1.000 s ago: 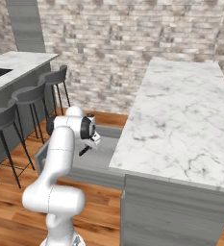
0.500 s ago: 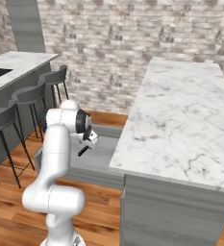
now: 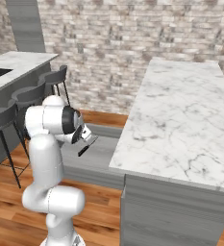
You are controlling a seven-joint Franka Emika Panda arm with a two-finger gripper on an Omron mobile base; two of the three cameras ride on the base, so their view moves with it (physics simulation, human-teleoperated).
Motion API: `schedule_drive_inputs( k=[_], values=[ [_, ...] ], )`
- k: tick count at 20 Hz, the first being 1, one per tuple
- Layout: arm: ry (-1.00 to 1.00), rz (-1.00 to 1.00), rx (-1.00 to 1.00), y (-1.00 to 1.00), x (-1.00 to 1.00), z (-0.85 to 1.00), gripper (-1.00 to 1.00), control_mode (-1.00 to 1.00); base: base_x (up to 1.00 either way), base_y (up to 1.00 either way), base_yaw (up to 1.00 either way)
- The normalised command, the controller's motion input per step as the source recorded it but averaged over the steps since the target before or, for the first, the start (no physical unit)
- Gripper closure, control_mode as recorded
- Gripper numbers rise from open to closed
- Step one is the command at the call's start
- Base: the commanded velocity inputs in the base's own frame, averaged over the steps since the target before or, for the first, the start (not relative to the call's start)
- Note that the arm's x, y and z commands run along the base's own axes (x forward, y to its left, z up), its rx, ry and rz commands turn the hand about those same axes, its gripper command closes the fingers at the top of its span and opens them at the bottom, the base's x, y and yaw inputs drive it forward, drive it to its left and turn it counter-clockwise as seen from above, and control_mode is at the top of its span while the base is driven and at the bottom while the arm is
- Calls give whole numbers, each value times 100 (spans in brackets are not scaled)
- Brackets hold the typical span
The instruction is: Pick up the metallic utensils from the counter and place them in the open drawer. Make sure not to pick up any wooden utensils.
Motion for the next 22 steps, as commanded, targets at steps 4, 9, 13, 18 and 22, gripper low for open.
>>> schedule_drive_inputs(
  k=[4, 9, 13, 18, 22],
  values=[
    [-10, -7, 3, -6, -45, 100, -100, -100, 0, 0, 0],
    [0, -8, 1, -5, -40, 100, -100, -100, 0, 0, 0],
    [0, -1, -7, -2, -17, 100, -100, -100, 0, 0, 0],
    [0, -1, -4, 0, -18, 100, -100, -100, 0, 0, 0],
    [0, -3, -1, 0, -2, 100, -100, -100, 0, 0, 0]
  ],
)
